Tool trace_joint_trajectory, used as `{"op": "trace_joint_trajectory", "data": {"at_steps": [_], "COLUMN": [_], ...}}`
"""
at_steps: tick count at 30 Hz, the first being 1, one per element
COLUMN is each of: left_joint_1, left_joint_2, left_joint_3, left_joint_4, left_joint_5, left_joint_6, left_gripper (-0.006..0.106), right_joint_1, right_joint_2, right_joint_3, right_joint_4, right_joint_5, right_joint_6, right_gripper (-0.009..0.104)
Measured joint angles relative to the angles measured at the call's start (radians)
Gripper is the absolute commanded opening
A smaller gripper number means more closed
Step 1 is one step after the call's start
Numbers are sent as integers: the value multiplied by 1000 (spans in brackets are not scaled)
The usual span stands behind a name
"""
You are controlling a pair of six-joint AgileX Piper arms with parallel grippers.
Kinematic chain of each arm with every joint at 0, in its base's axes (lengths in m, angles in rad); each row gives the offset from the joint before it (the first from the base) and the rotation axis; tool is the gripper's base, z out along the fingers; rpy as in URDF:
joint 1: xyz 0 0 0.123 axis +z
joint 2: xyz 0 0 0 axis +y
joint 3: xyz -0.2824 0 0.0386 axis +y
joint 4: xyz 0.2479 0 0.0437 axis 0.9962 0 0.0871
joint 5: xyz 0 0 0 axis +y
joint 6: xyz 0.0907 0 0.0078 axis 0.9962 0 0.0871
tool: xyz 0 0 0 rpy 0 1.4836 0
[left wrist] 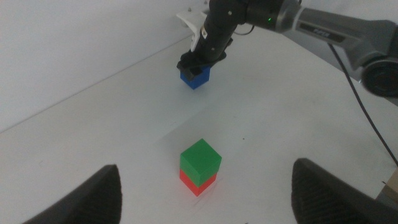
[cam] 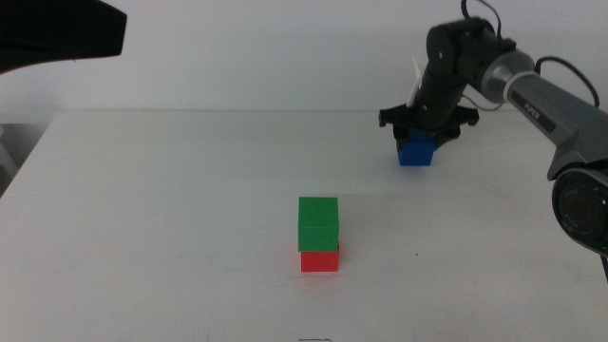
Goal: Stack red cubes first, then green, then blue cubes in a specific spot.
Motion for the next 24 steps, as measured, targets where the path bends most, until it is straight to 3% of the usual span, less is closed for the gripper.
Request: {"op": "trace_joint_trajectory", "data": {"at_steps": [3,9,11,17,24], "left_joint_1": [0,0,0,0,0], "left_joint_2": [1,1,2,2,2], "left_joint_3": [0,0,0,0,0], "left_joint_4": [0,0,0,0,0], "left_joint_5": [0,0,0,0,0], "left_joint_6": [0,0,0,0,0], "left_gripper": [94,94,94,94,94], "right_joint_1": [33,158,214,378,544], "right_joint_2": [-59,-294,-390,-647,-689], "right_joint_3": [3,199,319,634,659], "right_joint_4": [-49,-273,-313,-306,-315], "right_joint_5": [48,60,60,-7,-13], "right_joint_6": [6,145,210,409,603], "right_gripper": [-1,-1,-1,-1,-1]}}
